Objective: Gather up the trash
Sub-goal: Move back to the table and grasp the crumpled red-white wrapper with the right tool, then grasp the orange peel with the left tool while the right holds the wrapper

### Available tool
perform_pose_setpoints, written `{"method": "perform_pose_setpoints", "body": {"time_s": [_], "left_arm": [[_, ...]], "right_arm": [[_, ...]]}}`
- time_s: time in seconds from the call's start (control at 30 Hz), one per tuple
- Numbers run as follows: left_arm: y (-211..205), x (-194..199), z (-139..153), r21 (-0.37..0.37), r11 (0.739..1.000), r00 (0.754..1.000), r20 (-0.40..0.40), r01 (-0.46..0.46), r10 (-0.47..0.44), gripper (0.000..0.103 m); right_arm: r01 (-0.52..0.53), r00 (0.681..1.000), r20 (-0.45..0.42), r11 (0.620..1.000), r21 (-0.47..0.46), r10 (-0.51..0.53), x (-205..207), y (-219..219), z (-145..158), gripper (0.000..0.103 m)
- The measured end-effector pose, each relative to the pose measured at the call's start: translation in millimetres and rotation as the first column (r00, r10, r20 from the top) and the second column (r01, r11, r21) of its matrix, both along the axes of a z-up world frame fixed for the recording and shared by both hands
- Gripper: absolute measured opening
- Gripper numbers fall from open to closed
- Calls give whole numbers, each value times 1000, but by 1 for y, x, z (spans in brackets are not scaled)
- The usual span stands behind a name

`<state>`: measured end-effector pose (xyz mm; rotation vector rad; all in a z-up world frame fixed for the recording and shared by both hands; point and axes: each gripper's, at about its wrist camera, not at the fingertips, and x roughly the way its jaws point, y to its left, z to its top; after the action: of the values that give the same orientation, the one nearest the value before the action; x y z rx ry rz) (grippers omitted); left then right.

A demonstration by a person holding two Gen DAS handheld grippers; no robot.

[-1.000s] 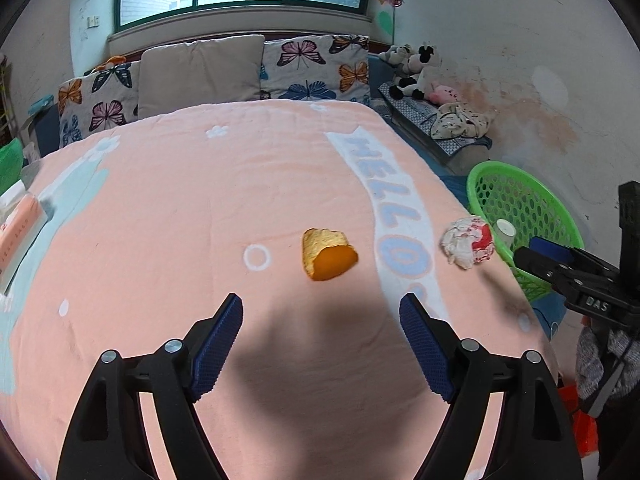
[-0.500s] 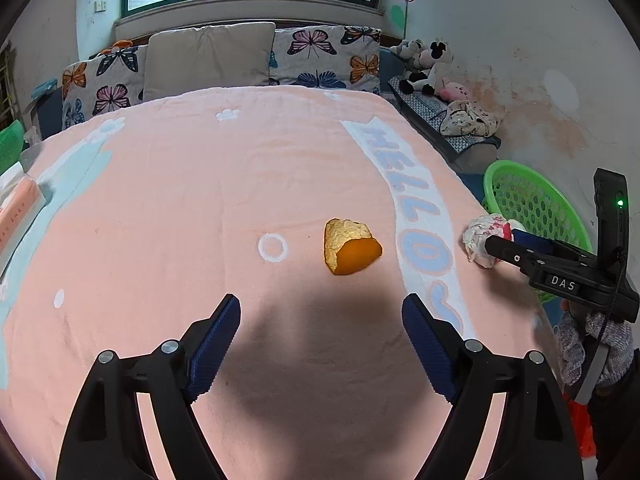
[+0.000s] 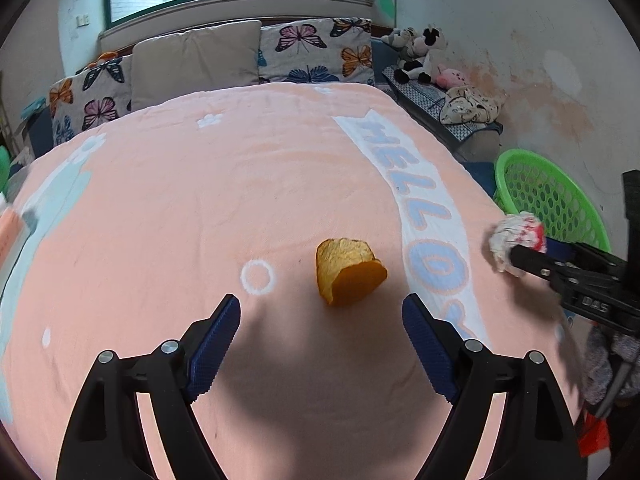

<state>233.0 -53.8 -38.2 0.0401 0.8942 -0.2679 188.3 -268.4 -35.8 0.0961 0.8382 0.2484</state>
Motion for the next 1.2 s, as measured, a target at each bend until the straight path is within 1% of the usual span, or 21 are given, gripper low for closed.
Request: {"method": "perform_pose_setpoints", "body": {"time_s": [0.27, 0.5, 0.6, 0.73, 0.8, 0.87, 1.0, 1.03, 1.2], "left_arm": [[-7, 25, -13, 26, 998, 998, -30, 65, -64, 80], [-13, 37, -20, 52, 992, 993, -33, 117, -115, 80], [-14, 39, -23, 42, 990, 991, -35, 132, -131, 76], [-16, 39, -25, 12, 988, 988, -29, 153, -153, 68], [-19, 38, -25, 10, 986, 986, -27, 164, -164, 64], [-22, 37, -26, 11, 985, 985, -23, 172, -171, 57], [-22, 34, -25, -6, 985, 984, -21, 175, -175, 48], [-22, 33, -24, -12, 985, 984, -20, 174, -174, 43], [-20, 27, -15, -28, 986, 986, -9, 164, -164, 38]], "right_arm": [[11, 999, 35, 1000, 19, -12, -22, -11, 16, 58], [22, 998, 52, 999, 29, -24, -36, -18, 25, 58], [29, 998, 57, 999, 31, -31, -43, -21, 27, 58], [44, 997, 54, 998, 34, -46, -45, -24, 27, 58], [53, 997, 54, 998, 34, -55, -47, -26, 26, 58], [58, 997, 54, 998, 34, -60, -48, -28, 26, 58], [71, 996, 56, 997, 37, -73, -51, -32, 26, 58], [77, 995, 57, 996, 39, -79, -53, -34, 26, 58], [105, 992, 60, 993, 45, -108, -58, -45, 28, 58]]}}
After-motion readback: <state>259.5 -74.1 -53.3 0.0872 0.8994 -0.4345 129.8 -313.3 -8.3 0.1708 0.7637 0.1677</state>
